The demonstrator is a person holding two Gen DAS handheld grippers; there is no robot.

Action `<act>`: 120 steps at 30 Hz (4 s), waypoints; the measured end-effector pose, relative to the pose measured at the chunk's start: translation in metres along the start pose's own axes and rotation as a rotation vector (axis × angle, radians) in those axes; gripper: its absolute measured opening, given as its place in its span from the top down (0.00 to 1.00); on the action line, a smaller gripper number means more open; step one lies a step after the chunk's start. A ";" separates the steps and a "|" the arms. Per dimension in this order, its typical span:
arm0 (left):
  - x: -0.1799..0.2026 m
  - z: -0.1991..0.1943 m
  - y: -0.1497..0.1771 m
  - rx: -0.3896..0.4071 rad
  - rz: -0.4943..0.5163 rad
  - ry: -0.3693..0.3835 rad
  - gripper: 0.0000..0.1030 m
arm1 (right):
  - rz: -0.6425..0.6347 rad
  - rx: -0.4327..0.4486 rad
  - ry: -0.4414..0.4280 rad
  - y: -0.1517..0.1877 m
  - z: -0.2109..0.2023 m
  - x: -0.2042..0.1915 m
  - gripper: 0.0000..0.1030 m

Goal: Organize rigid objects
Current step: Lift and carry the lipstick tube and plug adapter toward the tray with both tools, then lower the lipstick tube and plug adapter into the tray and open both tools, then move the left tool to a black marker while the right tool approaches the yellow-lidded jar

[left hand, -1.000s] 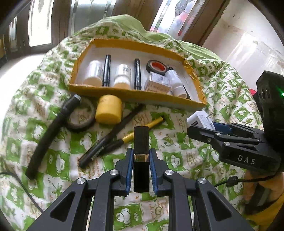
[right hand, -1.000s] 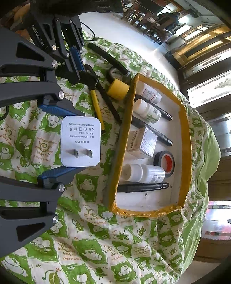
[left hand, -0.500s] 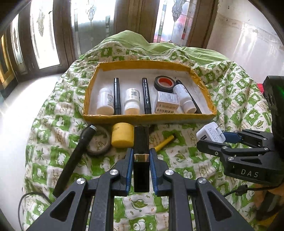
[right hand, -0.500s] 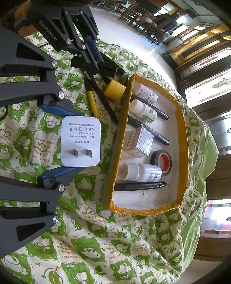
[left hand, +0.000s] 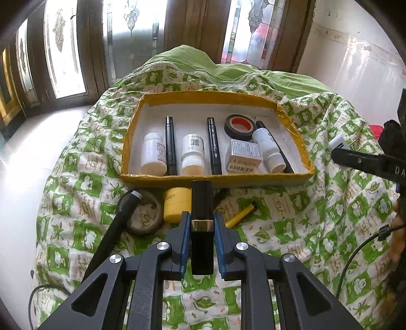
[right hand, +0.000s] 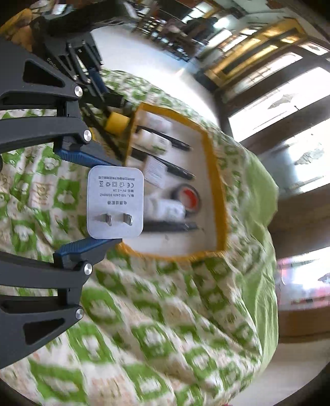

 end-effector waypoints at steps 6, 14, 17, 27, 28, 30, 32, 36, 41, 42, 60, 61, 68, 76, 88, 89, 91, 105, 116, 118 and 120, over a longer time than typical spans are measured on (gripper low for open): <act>-0.003 0.000 -0.017 0.015 0.000 0.005 0.83 | 0.024 0.010 0.003 -0.017 -0.002 0.013 0.52; -0.014 0.001 -0.052 0.034 -0.035 0.033 0.83 | 0.034 -0.050 -0.091 -0.044 0.021 0.012 0.52; -0.018 0.005 -0.065 0.032 -0.047 0.043 0.83 | 0.055 -0.085 -0.150 -0.053 0.036 0.007 0.52; -0.024 0.032 -0.102 0.008 -0.064 0.044 0.83 | 0.129 -0.187 -0.317 -0.085 0.091 -0.019 0.52; -0.026 0.035 -0.106 0.006 -0.067 0.044 0.83 | 0.130 -0.195 -0.328 -0.088 0.097 -0.023 0.52; -0.027 0.041 -0.113 0.002 -0.065 0.037 0.83 | 0.131 -0.212 -0.336 -0.093 0.109 -0.030 0.52; -0.030 0.048 -0.119 -0.004 -0.066 0.036 0.83 | 0.136 -0.229 -0.331 -0.096 0.122 -0.034 0.52; -0.033 0.062 -0.130 -0.015 -0.075 0.044 0.83 | 0.178 -0.265 -0.341 -0.094 0.142 -0.032 0.52; -0.031 0.086 -0.143 -0.037 -0.085 0.061 0.83 | 0.199 -0.291 -0.308 -0.094 0.158 -0.023 0.52; -0.030 0.091 -0.145 -0.043 -0.085 0.064 0.83 | 0.197 -0.286 -0.302 -0.095 0.158 -0.023 0.52; -0.037 0.131 -0.144 -0.092 -0.098 0.036 0.82 | -0.062 -0.214 0.011 -0.098 0.167 -0.039 0.52; -0.039 0.129 -0.144 -0.090 -0.108 0.042 0.81 | -0.059 -0.211 0.007 -0.098 0.167 -0.039 0.51; -0.045 0.082 -0.132 -0.012 -0.131 0.007 0.40 | -0.009 -0.160 -0.038 -0.094 0.144 -0.037 0.42; -0.048 0.014 -0.059 0.037 -0.123 -0.153 0.24 | 0.081 -0.053 -0.124 -0.069 0.085 -0.032 0.20; -0.044 -0.013 0.004 0.038 -0.141 -0.196 0.24 | 0.014 -0.088 -0.114 0.022 0.057 -0.057 0.10; -0.044 -0.013 0.006 0.039 -0.144 -0.195 0.24 | 0.011 -0.088 -0.115 0.026 0.055 -0.057 0.08; -0.045 -0.014 0.011 0.044 -0.155 -0.193 0.22 | 0.008 -0.091 -0.118 0.033 0.052 -0.058 0.05; -0.098 -0.008 0.031 0.058 -0.418 -0.092 0.12 | 0.062 -0.109 -0.078 0.036 0.062 -0.040 0.03; -0.087 0.018 0.033 -0.069 -0.304 -0.186 0.20 | 0.059 -0.120 -0.086 0.037 0.063 -0.042 0.03; -0.084 0.022 0.033 -0.091 -0.284 -0.179 0.45 | 0.058 -0.122 -0.085 0.037 0.063 -0.042 0.03; -0.084 0.030 0.034 -0.122 -0.271 -0.181 0.54 | 0.055 -0.126 -0.084 0.038 0.064 -0.043 0.03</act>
Point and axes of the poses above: each gripper's, at about its wrist camera, not at the fingertips, and z roughly the way its jaws point, x to its right, y to its underside, the point moved 3 cm from there along z, roughly the way its jaws point, and after that the axes turned 6 degrees about -x, right-handed, at the moved point
